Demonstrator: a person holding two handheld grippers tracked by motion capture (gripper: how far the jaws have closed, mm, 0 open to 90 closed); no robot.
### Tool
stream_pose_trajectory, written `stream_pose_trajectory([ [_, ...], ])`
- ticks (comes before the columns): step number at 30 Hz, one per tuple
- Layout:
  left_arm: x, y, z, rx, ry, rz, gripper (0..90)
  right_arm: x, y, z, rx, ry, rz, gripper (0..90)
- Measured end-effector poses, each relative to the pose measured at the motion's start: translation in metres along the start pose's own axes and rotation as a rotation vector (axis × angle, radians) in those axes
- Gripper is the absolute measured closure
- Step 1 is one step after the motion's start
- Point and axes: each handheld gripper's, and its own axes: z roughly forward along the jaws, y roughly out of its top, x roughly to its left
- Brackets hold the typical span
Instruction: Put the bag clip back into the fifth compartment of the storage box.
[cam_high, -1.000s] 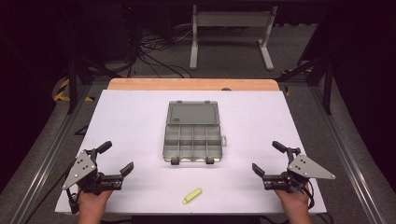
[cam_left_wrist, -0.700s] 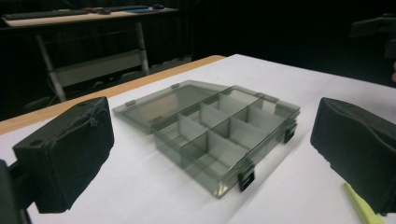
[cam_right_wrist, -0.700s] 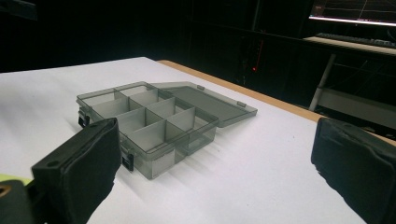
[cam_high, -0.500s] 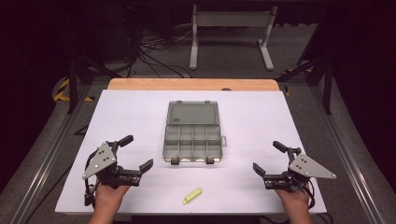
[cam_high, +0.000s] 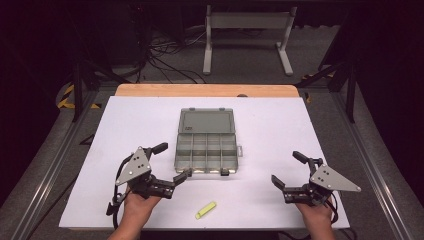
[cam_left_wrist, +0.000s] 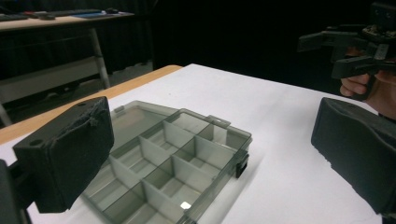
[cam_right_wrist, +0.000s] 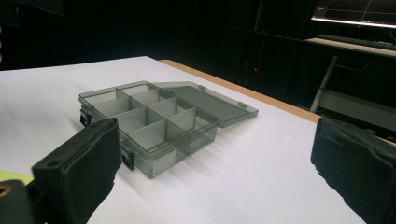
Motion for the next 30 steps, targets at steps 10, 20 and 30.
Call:
stream_pose_trajectory([
  [10, -0.015, 0.001, 0.021, 0.044, -0.096, 0.049, 0.1, 0.002, 0.001, 0.001, 0.019, 0.015, -0.012, 3.8],
  [20, -0.026, 0.004, 0.029, 0.086, -0.152, 0.049, 2.7, 0.002, 0.002, 0.001, 0.018, 0.027, -0.028, 5.4],
  [30, -0.035, 0.008, 0.039, 0.270, -0.181, 0.021, 6.7, 0.001, 0.001, 0.001, 0.023, 0.024, -0.028, 5.8],
])
